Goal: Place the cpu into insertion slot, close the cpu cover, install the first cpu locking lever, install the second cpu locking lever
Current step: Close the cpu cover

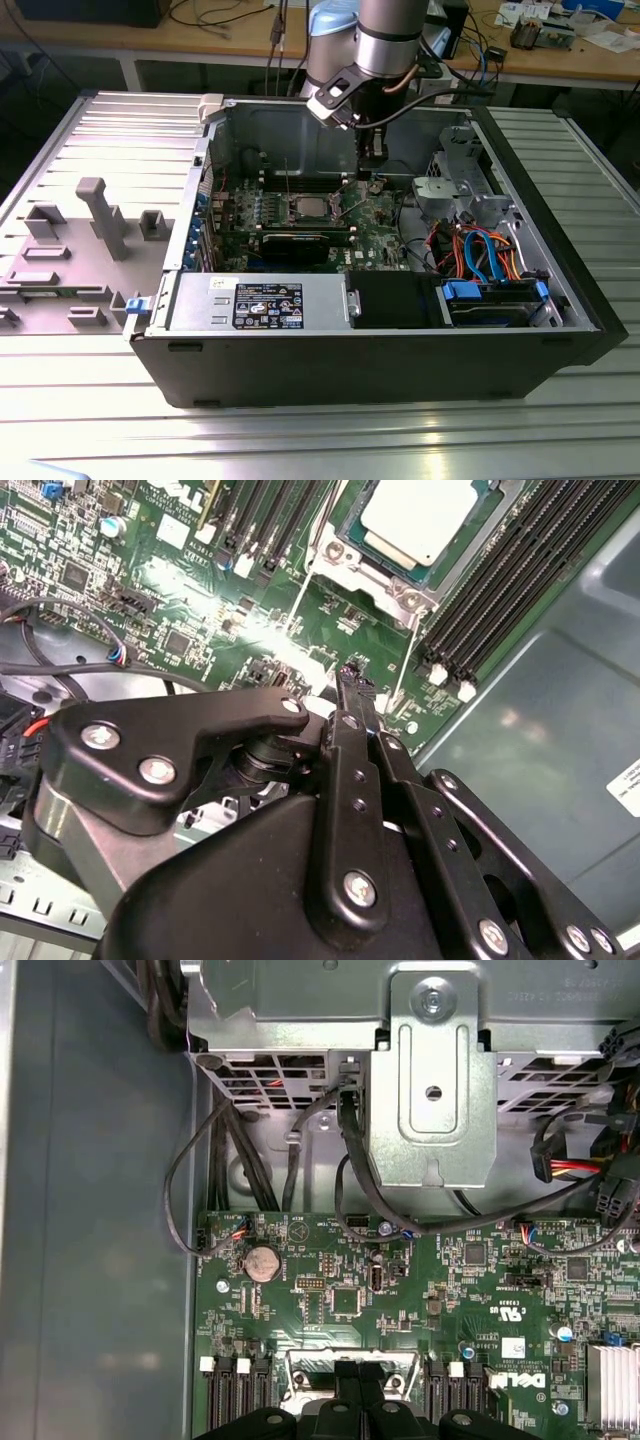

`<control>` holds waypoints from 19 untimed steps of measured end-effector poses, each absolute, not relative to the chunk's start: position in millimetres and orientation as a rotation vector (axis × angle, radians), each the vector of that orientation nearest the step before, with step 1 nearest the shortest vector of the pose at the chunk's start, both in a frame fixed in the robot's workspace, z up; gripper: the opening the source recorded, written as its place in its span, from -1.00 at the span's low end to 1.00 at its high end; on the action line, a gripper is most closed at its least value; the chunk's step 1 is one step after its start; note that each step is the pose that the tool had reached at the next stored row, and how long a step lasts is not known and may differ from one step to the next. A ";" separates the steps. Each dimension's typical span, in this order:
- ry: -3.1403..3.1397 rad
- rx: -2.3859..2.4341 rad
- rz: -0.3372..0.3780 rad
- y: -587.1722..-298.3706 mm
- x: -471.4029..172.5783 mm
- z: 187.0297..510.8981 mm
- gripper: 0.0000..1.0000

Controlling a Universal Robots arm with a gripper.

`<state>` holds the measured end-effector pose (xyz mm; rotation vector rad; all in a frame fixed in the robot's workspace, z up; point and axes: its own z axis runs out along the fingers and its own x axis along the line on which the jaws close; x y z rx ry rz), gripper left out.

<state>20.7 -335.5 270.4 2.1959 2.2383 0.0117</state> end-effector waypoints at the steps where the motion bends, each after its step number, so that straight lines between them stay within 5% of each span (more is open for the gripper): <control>1: 2.238 2.196 0.012 -335.5 21.1 270.4 -0.79; 19: 2.239 2.195 0.010 -334.3 30.8 266.4 -0.79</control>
